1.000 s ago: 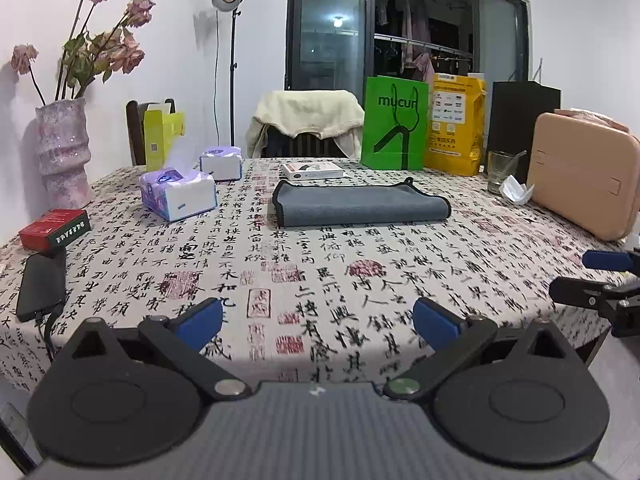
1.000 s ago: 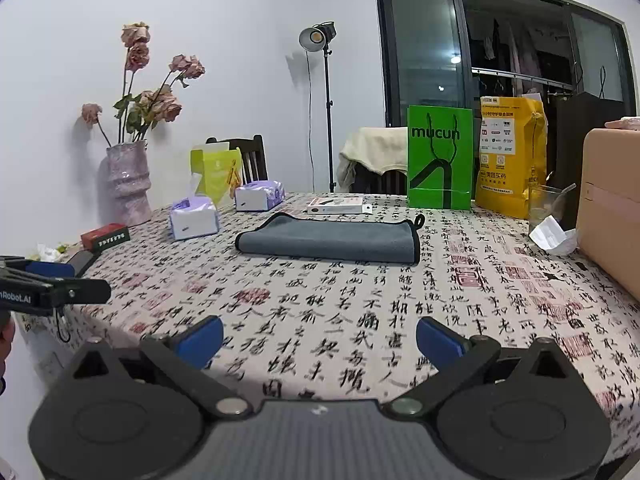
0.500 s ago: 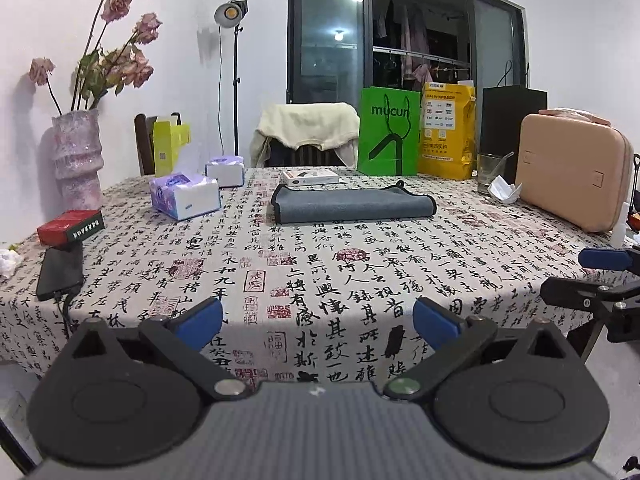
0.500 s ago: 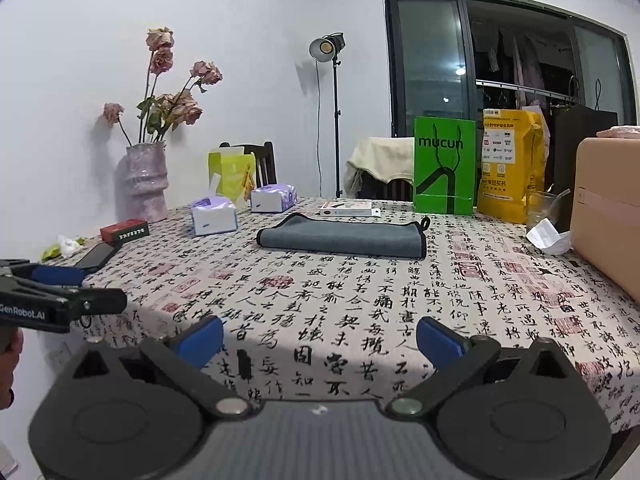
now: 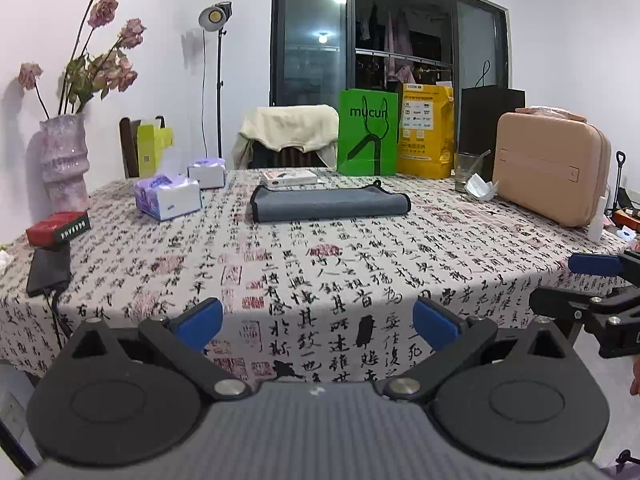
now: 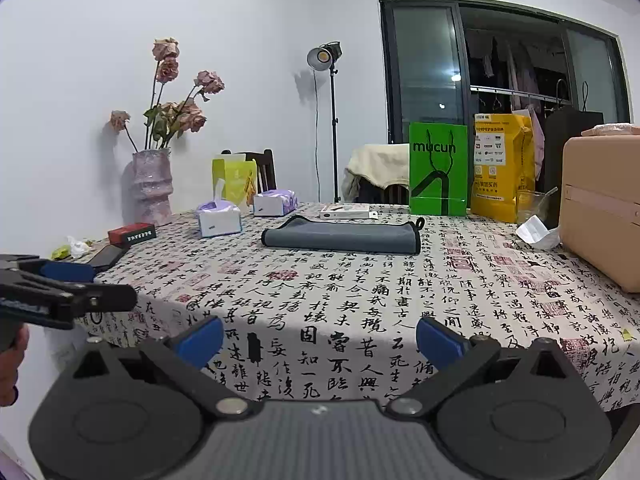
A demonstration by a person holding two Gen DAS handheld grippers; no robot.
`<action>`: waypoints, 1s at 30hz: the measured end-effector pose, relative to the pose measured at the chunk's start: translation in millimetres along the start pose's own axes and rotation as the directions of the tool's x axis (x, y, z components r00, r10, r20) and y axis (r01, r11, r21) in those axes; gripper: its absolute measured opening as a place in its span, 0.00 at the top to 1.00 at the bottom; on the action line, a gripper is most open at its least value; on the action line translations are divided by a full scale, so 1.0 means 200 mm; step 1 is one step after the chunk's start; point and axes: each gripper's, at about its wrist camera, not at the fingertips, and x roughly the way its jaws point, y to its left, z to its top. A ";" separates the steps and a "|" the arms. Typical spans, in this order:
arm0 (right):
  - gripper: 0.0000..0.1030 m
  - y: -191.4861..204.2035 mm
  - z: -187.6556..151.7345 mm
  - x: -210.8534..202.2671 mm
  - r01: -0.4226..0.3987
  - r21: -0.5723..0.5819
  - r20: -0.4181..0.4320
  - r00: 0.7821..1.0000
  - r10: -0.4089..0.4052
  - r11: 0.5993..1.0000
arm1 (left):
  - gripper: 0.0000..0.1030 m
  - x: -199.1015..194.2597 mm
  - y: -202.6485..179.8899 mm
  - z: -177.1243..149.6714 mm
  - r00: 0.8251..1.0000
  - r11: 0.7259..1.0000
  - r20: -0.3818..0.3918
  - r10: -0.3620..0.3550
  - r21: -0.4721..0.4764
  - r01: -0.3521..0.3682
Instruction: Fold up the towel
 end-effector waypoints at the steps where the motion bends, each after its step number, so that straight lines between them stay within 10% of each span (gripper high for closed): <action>1: 0.00 0.01 0.00 -0.01 -0.002 -0.002 0.000 1.000 0.002 1.000 | 0.00 0.00 0.00 -0.01 1.000 1.000 -0.005 0.008 -0.005 -0.008; 30: 0.00 0.18 -0.18 -0.22 -0.048 -0.023 0.008 0.999 0.048 0.999 | 0.00 -0.26 -0.01 -0.23 0.999 1.000 0.032 0.011 0.010 -0.011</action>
